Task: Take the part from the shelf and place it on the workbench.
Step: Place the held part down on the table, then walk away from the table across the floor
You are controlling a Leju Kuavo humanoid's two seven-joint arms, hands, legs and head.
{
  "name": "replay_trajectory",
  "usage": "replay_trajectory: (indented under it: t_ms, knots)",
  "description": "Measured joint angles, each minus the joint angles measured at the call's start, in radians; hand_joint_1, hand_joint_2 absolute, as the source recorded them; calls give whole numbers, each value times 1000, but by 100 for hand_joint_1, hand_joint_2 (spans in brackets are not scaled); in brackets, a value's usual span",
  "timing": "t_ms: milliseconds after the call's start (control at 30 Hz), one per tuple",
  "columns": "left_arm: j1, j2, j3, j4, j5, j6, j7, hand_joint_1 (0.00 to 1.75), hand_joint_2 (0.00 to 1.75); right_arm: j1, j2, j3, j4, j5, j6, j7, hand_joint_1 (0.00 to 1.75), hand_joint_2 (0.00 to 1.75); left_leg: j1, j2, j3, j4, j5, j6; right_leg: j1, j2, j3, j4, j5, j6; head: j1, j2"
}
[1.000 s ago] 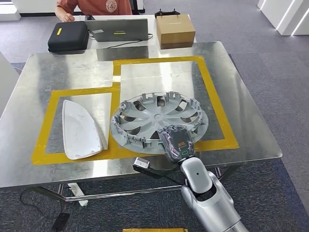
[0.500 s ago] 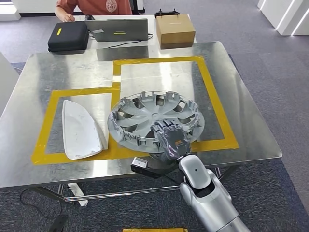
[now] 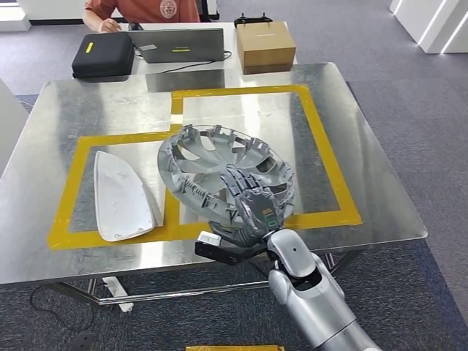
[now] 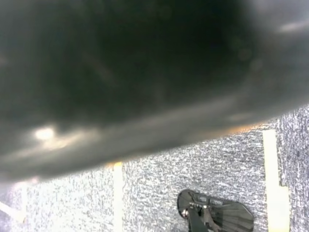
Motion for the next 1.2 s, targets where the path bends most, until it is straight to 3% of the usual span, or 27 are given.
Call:
replay_trajectory:
  t_ms: [167, 333, 400, 467, 500, 533, 567, 633, 700, 800, 867, 967, 1000, 1033, 1067, 1100, 1133, 1200]
  knots:
    - [13, 8, 11, 1, 13, -19, 0, 0, 0, -12, 12, 0, 13, -37, 10, -6, 0, 0, -2, 0, -1, 2, -2, 2, -1, -1, 0, -3, 1, 2, 0, 0]
    - [20, 20, 13, 2, 17, -21, 0, 0, 0, -24, 26, 0, 20, -38, 5, -5, 0, 0, 1, -1, 6, -11, 1, 17, -3, 7, -5, 6, -8, 13, 0, 0]
    - [20, 21, 13, 2, 17, -21, 0, 0, 0, -28, 28, 0, 22, -38, 3, -5, 0, 0, 5, -3, 12, -20, 4, 23, -3, 27, -50, 94, -54, 13, 1, 0]
    - [19, 22, 13, 2, 17, -21, -1, 0, 0, -28, 27, 0, 26, -38, 3, -5, 0, 0, 5, -11, 12, -21, 3, 25, -3, 37, -129, 239, -114, 13, 2, 0]
    - [20, 21, 14, 2, 17, -22, -1, 0, 0, -27, 27, 0, 29, -38, 3, -4, 0, 0, 4, -18, 12, -20, 3, 25, -3, 39, -160, 290, -126, 12, 2, 0]
    - [20, 21, 14, 3, 17, -23, -1, 0, 0, -26, 27, 0, 32, -38, 3, -4, 0, 0, 4, -26, 13, -20, 2, 23, -3, 39, -174, 304, -115, 11, 3, 0]
    - [20, 21, 14, 3, 18, -27, -1, 0, 0, -25, 27, 1, 35, -38, 3, -4, 0, 0, 4, -34, 15, -19, 1, 21, -3, 40, -166, 273, -83, 9, 3, 0]
    - [20, 21, 15, 4, 19, -34, -1, 0, 0, -28, 27, 1, 40, -38, 5, -5, 0, 0, 4, -51, 20, -17, -3, 14, -4, 55, -109, 138, -2, 2, 3, 0]
    - [20, 23, 15, 4, 20, -38, -1, 0, 0, -32, 28, 1, 44, -38, 6, -5, 0, 0, 3, -68, 17, -13, -5, 2, -6, 73, -62, 38, 31, -4, 2, 0]
    - [26, 26, 17, 5, 20, -38, -3, 0, 0, -37, 30, 3, 51, -29, 0, -7, 0, 0, 9, -85, 7, -12, -1, -19, -4, 67, -51, 20, 31, -16, 3, 0]
    - [29, 29, 18, 6, 20, -37, -4, 0, 0, -41, 33, 8, 55, -15, -13, -9, 0, 0, 10, -66, -6, 18, -23, -31, -7, 52, -45, 13, 33, -28, -3, 0]
    - [27, 31, 18, 8, 20, -36, -5, 0, 0, -47, 36, 17, 62, 1, -28, -8, 0, 0, 14, -26, -92, 189, -100, -47, -7, 23, -37, 10, 29, -41, -12, 0]
    - [27, 31, 18, 8, 20, -36, -5, 0, 0, -47, 36, 19, 66, 4, -28, -8, 0, 0, 16, -22, -120, 241, -114, -50, -7, 13, -36, 10, 27, -42, -12, 0]
    - [29, 31, 18, 8, 20, -36, -5, 0, 0, -47, 36, 21, 69, 5, -29, -8, 0, 0, 17, -20, -134, 262, -110, -52, -7, 2, -34, 10, 24, -42, -12, 0]
    - [30, 31, 18, 9, 20, -36, -5, 0, 0, -47, 36, 22, 71, 6, -29, -7, 0, 0, 19, -16, -129, 244, -86, -53, -7, -8, -31, 10, 21, -41, -12, 0]
    - [32, 31, 18, 9, 20, -36, -5, 0, 0, -47, 36, 23, 73, 6, -30, -7, 0, 0, 20, -9, -104, 191, -50, -52, -7, -18, -26, 10, 18, -39, -12, 0]
    - [32, 32, 18, 9, 20, -35, -5, 0, 0, -49, 36, 25, 74, 6, -30, -7, 0, 0, 19, 12, -70, 122, -15, -51, -6, -28, -21, 10, 13, -36, -12, 0]
    - [27, 34, 18, 9, 20, -34, -6, 0, 0, -52, 37, 26, 74, 6, -32, -7, 0, 0, 10, 49, -19, 17, 18, -41, 1, -48, -13, 11, 4, -25, -13, 0]
